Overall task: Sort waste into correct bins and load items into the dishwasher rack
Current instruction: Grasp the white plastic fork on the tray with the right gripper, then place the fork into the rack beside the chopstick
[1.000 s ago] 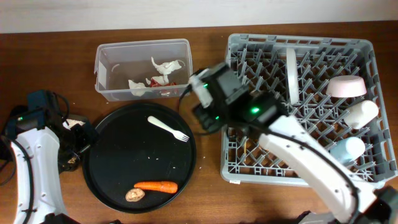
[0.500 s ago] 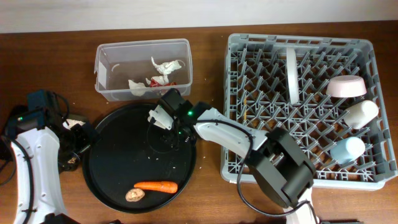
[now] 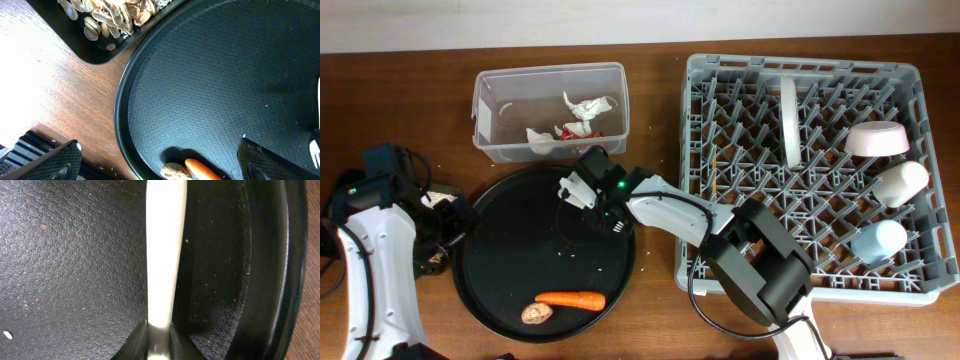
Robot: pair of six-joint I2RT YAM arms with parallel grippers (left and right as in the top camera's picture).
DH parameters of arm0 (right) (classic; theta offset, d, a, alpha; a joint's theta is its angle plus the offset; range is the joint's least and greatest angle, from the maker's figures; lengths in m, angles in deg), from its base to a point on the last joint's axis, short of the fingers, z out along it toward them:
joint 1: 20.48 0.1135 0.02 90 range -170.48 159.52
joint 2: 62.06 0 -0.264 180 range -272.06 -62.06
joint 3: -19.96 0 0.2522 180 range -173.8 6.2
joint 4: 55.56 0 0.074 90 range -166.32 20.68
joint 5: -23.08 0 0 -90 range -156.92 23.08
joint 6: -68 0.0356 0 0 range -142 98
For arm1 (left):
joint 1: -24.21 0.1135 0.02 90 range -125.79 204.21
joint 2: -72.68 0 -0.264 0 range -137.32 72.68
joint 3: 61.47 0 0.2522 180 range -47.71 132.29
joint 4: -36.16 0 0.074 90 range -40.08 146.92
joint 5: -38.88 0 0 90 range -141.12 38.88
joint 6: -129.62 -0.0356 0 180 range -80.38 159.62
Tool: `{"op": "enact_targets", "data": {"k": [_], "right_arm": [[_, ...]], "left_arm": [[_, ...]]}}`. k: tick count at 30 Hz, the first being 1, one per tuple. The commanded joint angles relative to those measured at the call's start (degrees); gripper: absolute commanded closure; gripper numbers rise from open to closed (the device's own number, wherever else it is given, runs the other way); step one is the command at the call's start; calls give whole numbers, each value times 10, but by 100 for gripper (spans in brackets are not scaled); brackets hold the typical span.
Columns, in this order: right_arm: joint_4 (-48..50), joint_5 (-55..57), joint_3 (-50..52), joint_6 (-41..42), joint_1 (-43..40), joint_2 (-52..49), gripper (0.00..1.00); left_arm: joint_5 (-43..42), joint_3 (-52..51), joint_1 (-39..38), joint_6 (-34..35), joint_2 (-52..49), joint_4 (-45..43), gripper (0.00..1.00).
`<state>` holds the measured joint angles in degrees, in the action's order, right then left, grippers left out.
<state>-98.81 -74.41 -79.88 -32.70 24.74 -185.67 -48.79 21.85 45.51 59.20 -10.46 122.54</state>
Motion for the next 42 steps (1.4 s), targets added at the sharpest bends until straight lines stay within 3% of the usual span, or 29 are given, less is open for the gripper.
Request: {"op": "enact_targets", "data": {"k": [1,5,11,13,17,22,33,34,35,36,39,42], "right_arm": [[-11,6,-1,29,6,-6,92],[-37,14,-9,45,6,63,96],[-158,197,-12,144,-10,261,96],[-276,249,-12,272,-107,313,96],[-330,214,2,324,-206,313,96],[-324,138,48,333,-283,313,96],[-215,96,178,333,-268,312,95],[-212,96,178,333,-268,312,86],[-207,96,178,333,-268,312,70],[-201,96,178,333,-268,312,62],[-211,89,163,331,-268,314,58],[-242,25,104,241,-263,334,56]], "left_arm": [[-2,-2,2,8,0,-1,1],[-2,-2,2,8,0,-1,1],[-2,-2,2,8,0,-1,1],[-2,-2,2,8,0,-1,1],[-2,-2,2,8,0,0,1],[-2,-2,2,8,0,-1,1],[-2,-2,2,8,0,-1,1],[-2,-2,2,8,0,-1,1],[-2,-2,2,8,0,-1,1],[-2,-2,2,8,0,-1,1],[-2,-2,2,8,0,-1,1],[-2,-2,2,8,0,-1,1]]}}
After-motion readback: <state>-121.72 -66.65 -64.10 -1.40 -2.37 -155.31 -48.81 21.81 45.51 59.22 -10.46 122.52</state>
